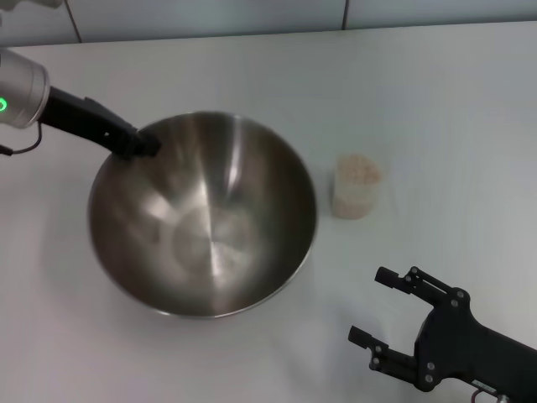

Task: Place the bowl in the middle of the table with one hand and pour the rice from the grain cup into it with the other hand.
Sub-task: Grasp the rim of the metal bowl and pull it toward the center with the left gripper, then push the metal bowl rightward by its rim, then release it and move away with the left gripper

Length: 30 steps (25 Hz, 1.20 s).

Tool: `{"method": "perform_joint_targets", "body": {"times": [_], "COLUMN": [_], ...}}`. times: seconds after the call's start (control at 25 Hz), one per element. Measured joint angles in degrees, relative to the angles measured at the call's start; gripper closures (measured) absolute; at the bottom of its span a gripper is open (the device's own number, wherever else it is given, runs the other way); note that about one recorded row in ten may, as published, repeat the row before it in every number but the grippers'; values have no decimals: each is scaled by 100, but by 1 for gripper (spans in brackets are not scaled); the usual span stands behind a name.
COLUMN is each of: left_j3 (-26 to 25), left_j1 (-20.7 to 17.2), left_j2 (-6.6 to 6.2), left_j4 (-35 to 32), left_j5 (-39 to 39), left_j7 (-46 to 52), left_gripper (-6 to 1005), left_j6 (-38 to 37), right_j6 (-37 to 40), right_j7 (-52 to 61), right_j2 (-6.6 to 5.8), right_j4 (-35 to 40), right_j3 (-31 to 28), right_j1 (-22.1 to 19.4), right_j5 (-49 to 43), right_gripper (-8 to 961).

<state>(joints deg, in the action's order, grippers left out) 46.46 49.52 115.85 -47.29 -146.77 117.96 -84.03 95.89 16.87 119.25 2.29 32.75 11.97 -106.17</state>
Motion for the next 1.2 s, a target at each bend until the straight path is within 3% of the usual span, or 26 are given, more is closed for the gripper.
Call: {"method": "perform_joint_targets", "body": {"times": [0.44, 0.84, 1.04, 1.2], "left_j3": [69, 309, 329, 305], "left_j1": [212, 157, 23, -365], "left_j2": [57, 151, 223, 217], "left_j4": [327, 415, -198, -1496], "left_j5": [93, 20, 96, 751], "left_j7": [-18, -24, -8, -91], "left_gripper": [966, 968, 969, 885], "left_j6": [315, 560, 351, 25], "right_j6": [0, 53, 67, 71], "right_j7": [0, -1, -1, -1], "right_j2": [2, 2, 2, 1], "right_j4": [0, 11, 9, 13], "right_j3": [4, 3, 3, 0], "right_j1": [2, 63, 70, 66], "right_j5": [0, 0, 0, 0], "right_gripper": [186, 186, 186, 186]}}
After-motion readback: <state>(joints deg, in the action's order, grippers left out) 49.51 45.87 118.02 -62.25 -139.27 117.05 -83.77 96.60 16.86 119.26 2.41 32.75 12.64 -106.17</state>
